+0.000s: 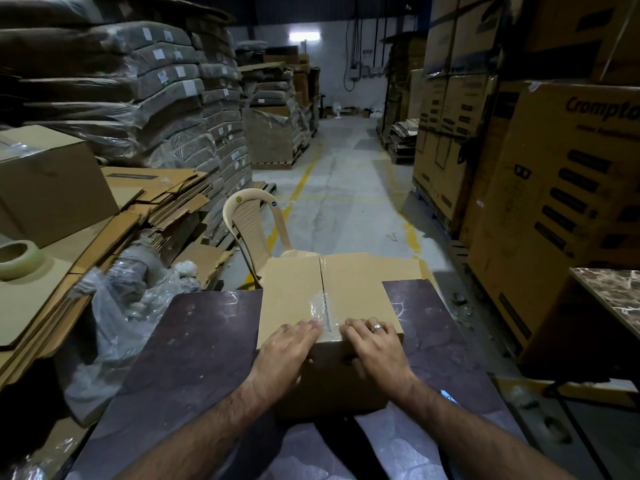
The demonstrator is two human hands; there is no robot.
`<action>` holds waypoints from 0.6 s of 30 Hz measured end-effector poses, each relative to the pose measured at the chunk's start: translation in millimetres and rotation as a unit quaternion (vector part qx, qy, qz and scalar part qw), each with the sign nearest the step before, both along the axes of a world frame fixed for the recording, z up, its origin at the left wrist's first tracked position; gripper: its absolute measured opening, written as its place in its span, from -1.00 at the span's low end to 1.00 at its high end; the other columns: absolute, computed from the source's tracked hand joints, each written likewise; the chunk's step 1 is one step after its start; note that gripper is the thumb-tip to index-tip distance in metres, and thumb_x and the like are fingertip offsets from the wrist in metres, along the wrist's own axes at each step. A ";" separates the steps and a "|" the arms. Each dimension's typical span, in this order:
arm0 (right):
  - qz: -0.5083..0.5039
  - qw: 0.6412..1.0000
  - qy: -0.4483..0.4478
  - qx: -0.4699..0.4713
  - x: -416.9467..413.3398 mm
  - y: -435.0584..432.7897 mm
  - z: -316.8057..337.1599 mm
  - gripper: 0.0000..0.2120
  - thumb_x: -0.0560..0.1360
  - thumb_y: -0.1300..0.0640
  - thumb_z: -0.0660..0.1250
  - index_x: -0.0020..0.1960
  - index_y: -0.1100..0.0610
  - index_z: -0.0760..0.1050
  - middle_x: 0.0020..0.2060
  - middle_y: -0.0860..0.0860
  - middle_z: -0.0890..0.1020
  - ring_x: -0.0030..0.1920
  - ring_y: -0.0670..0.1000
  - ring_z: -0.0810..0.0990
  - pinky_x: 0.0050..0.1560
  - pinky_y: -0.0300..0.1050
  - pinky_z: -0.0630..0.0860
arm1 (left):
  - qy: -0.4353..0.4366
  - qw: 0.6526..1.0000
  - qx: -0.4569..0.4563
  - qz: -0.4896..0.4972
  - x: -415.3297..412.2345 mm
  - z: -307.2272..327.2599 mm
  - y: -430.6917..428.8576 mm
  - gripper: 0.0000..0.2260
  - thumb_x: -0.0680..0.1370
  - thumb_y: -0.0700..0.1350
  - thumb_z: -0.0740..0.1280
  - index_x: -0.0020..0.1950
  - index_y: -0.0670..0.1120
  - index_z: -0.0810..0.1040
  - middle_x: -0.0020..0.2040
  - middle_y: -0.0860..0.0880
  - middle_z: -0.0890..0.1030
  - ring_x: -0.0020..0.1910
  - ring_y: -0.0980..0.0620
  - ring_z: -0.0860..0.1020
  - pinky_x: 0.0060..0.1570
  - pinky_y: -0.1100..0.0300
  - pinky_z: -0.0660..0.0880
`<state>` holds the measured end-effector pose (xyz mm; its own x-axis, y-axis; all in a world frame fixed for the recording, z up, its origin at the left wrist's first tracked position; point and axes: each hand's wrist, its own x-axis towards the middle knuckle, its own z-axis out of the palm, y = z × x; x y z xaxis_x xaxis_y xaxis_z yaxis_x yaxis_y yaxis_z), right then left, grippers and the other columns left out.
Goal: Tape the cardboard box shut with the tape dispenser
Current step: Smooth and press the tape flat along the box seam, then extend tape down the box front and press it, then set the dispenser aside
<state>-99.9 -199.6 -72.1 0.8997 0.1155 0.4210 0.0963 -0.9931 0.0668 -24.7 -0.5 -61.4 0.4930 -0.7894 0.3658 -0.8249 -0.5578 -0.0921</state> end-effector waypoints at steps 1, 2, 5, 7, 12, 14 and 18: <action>-0.001 1.000 -0.001 -0.001 -3.1 -4.0 0.5 -0.35 0.02 0.05 0.53 0.11 0.04 0.48 0.06 -0.02 0.60 -0.10 0.06 0.58 -0.19 -0.03 0.53 | 0.004 1.000 0.000 0.000 -0.1 0.0 1.7 -0.21 0.07 -0.08 0.65 0.28 -0.10 0.51 0.19 -0.05 0.63 0.11 0.01 0.62 0.10 0.15 0.55; -0.004 1.000 -0.001 -0.001 -5.5 -6.4 1.2 -0.35 0.03 0.06 0.53 0.11 0.04 0.47 0.06 -0.02 0.60 -0.10 0.06 0.57 -0.19 -0.02 0.52 | 0.009 1.000 -0.001 0.002 -1.2 0.4 2.3 -0.20 0.06 -0.10 0.65 0.28 -0.10 0.52 0.19 -0.04 0.63 0.12 0.01 0.62 0.11 0.16 0.55; -0.012 1.000 -0.002 -0.011 -10.4 -9.2 5.4 -0.36 0.05 0.04 0.56 0.11 0.02 0.46 0.03 -0.03 0.60 -0.11 0.05 0.57 -0.19 -0.03 0.51 | 0.020 1.000 -0.012 0.013 -8.1 3.3 0.8 -0.18 -0.01 -0.17 0.66 0.24 -0.10 0.57 0.18 -0.04 0.64 0.11 0.00 0.63 0.10 0.14 0.55; -0.016 1.000 -0.012 -0.011 -17.0 -16.6 9.3 -0.40 0.10 0.05 0.56 0.11 0.02 0.47 0.01 -0.03 0.60 -0.11 0.04 0.57 -0.18 -0.04 0.50 | 0.031 0.999 -0.024 0.021 -11.7 5.7 2.3 -0.21 -0.01 -0.18 0.66 0.22 -0.07 0.57 0.14 -0.02 0.66 0.07 0.01 0.64 0.08 0.15 0.56; -0.089 0.993 -0.070 0.018 -42.8 -64.1 9.2 -0.68 0.29 0.17 0.49 0.01 0.02 0.53 -0.12 -0.03 0.59 -0.18 0.05 0.53 -0.17 -0.05 0.36 | 0.107 0.982 -0.154 0.020 -25.2 9.8 -7.2 -0.63 0.41 -0.27 0.43 0.19 -0.04 0.57 0.04 -0.01 0.68 -0.01 0.01 0.64 0.02 0.15 0.59; -0.130 0.988 -0.069 0.051 -57.2 -84.0 3.4 -0.73 0.31 0.15 0.50 -0.01 0.05 0.56 -0.18 -0.01 0.60 -0.20 0.08 0.56 -0.20 -0.02 0.43 | 0.109 0.973 -0.201 -0.014 -40.1 7.0 -24.9 -0.69 0.46 -0.24 0.40 0.21 -0.09 0.60 0.09 -0.03 0.68 0.05 0.05 0.63 0.14 0.24 0.51; -0.179 0.968 -0.024 0.172 -92.5 -112.8 -15.4 -0.72 0.30 0.14 0.52 0.00 0.05 0.59 -0.18 -0.03 0.68 -0.16 0.12 0.64 -0.19 -0.04 0.51 | 0.142 0.963 -0.194 -0.122 -78.9 -12.5 -76.5 -0.72 0.49 -0.16 0.35 0.20 -0.09 0.61 0.10 -0.01 0.68 0.08 0.08 0.61 0.17 0.29 0.50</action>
